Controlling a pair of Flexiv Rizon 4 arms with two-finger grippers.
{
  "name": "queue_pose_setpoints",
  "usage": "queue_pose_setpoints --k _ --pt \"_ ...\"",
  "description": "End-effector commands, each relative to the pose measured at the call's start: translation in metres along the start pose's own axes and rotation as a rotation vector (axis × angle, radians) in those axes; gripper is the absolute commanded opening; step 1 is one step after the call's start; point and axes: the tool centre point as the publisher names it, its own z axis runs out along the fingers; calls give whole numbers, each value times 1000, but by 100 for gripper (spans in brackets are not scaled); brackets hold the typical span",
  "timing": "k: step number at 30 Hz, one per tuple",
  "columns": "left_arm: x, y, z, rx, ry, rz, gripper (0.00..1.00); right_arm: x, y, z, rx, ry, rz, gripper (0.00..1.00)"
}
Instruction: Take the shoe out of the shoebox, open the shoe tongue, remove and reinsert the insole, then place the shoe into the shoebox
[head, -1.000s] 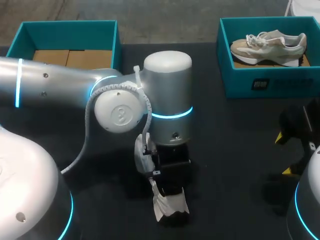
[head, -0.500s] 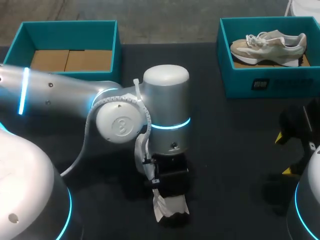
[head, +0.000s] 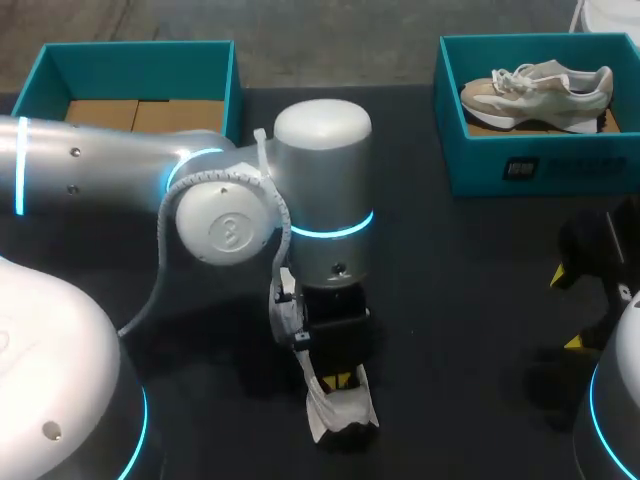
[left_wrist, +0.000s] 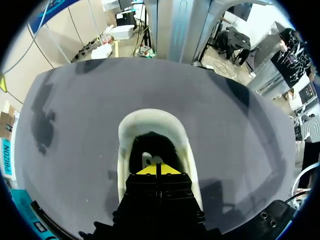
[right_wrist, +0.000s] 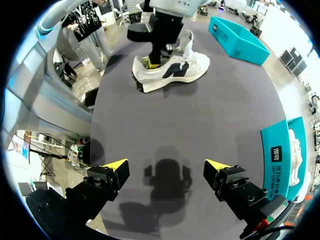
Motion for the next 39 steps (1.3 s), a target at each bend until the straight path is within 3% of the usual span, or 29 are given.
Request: queue_pose_setpoints --k 1,16,39 --pt "9 2 -22 -41 3 -6 0 1 0 0 2 -2 1 100" --pt "11 29 -42 -118 6 -13 0 1 0 0 2 -2 1 100" --pt "-5 44 -33 -150 19 -35 0 1 0 0 2 -2 1 100"
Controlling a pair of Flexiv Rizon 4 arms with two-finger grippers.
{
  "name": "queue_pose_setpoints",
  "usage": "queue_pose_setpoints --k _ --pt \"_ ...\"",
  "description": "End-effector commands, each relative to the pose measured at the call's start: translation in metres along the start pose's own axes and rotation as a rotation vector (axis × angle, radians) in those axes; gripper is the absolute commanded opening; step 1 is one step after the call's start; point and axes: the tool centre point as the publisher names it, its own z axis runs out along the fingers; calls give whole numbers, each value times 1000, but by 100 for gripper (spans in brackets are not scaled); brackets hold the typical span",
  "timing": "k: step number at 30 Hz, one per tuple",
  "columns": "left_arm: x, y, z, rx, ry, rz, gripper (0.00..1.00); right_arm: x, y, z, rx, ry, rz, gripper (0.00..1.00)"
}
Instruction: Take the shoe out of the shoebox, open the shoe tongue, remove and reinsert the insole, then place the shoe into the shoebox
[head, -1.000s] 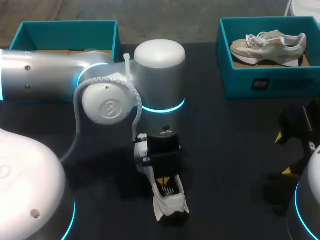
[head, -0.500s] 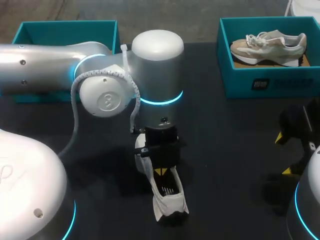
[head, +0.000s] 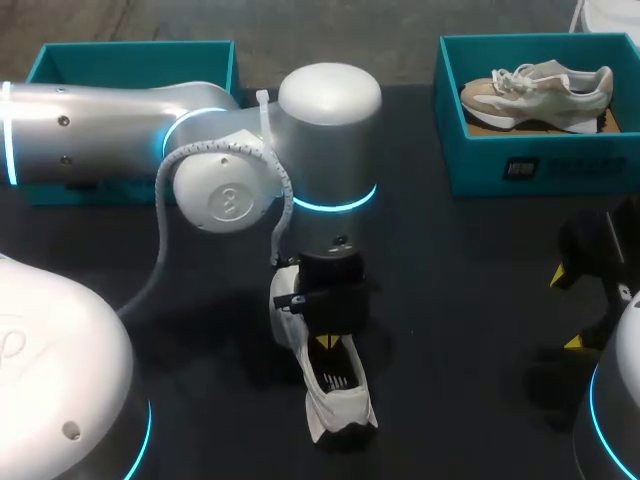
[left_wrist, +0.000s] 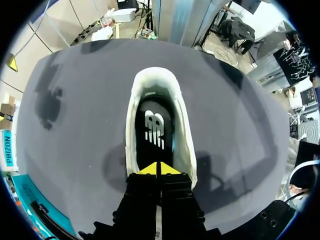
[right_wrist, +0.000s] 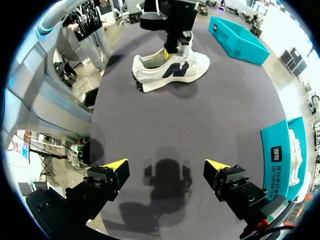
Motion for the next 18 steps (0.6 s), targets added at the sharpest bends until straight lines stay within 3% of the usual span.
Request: queue_pose_setpoints --k 1,7,9,10,12,13,16,18 --pt "-3 1 5 -4 7 -7 0 1 0 0 2 -2 1 100" --pt "0 0 5 4 13 -18 0 1 0 0 2 -2 1 100" --pt "0 -1 5 6 19 -24 22 1 0 0 2 -2 1 100" --pt "1 -1 5 7 20 -25 43 1 0 0 2 -2 1 100" --pt "3 -3 5 7 21 -28 62 1 0 0 2 -2 1 100" --pt "5 -4 5 6 21 -29 80 1 0 0 2 -2 1 100" --pt "8 -5 4 3 20 -30 99 1 0 0 2 -2 1 100" --pt "10 -5 3 -3 18 -32 100 1 0 0 2 -2 1 100"
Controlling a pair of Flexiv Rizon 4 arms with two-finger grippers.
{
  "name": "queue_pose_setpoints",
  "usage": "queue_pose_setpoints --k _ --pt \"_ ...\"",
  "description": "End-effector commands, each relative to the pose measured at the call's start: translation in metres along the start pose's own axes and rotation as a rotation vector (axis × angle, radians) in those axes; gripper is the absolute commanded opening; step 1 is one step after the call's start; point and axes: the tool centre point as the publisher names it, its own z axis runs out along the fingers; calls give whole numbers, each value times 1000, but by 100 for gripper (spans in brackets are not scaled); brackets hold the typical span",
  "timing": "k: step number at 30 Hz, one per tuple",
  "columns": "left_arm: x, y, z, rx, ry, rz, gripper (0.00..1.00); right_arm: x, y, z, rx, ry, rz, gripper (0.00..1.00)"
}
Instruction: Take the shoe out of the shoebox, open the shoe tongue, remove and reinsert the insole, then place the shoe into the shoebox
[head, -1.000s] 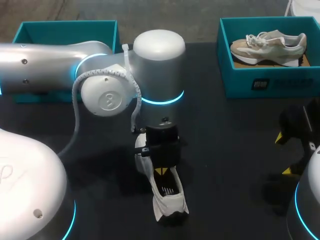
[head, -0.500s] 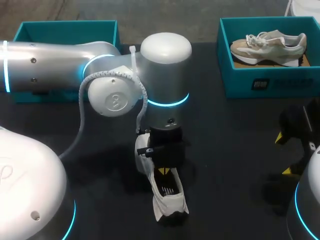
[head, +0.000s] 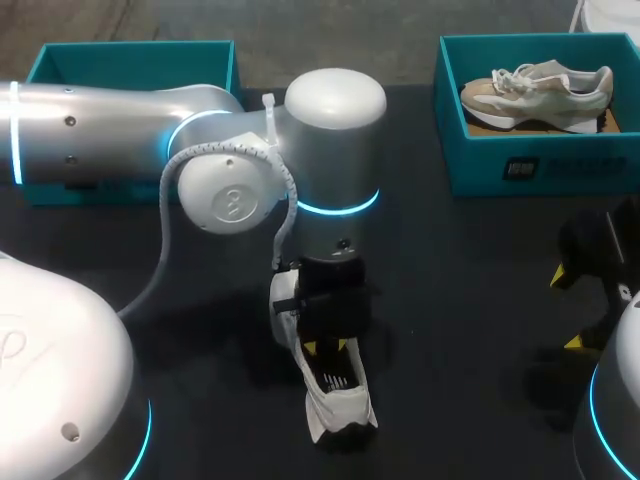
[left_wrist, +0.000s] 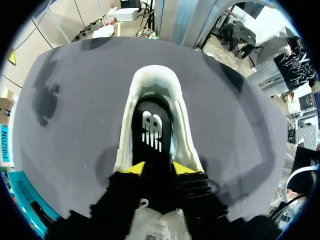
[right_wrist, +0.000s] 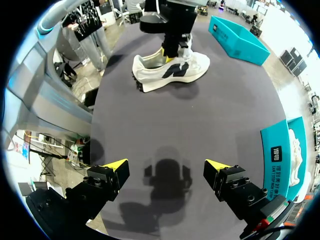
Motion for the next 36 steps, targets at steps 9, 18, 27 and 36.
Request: queue_pose_setpoints --k 9,18,27,36 --pt "11 1 0 -1 -5 -20 100 1 0 0 2 -2 1 100" --pt "12 9 -2 24 10 -25 100 1 0 0 2 -2 1 100" --pt "12 17 -13 32 -8 -31 100 1 0 0 2 -2 1 100" --pt "16 29 -23 21 -19 -46 100 1 0 0 2 -2 1 100"
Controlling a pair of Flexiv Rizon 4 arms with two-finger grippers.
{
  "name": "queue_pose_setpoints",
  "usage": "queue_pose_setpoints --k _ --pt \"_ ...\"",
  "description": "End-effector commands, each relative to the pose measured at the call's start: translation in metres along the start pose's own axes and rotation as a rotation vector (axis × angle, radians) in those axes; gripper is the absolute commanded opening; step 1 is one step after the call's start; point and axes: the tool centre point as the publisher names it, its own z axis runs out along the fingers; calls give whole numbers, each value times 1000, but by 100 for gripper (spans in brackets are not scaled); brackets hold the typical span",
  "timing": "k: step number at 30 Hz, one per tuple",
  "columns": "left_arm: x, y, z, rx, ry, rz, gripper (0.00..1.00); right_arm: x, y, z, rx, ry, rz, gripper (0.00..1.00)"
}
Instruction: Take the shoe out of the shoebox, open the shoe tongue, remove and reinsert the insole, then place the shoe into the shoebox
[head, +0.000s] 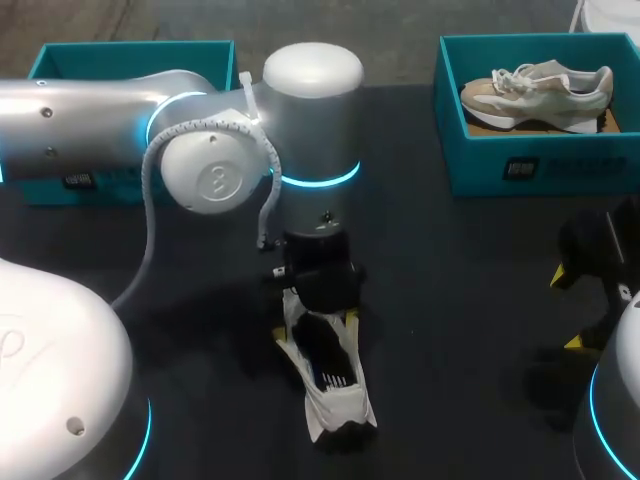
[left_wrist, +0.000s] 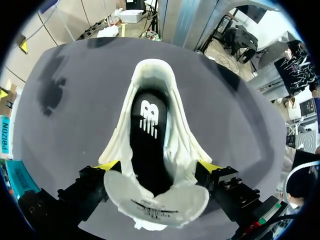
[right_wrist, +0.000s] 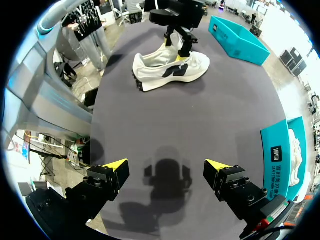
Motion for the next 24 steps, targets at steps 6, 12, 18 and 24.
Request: queue_pose_setpoints --k 6,12,18,24 --pt "9 12 -22 -46 -22 -14 100 1 0 0 2 -2 1 100" --pt "18 23 -46 -93 -50 -36 100 1 0 0 2 -2 1 100" --pt "19 38 -66 -109 -98 -74 100 1 0 0 2 -2 1 100" --pt "11 49 -75 -115 -118 -86 83 1 0 0 2 -2 1 100"
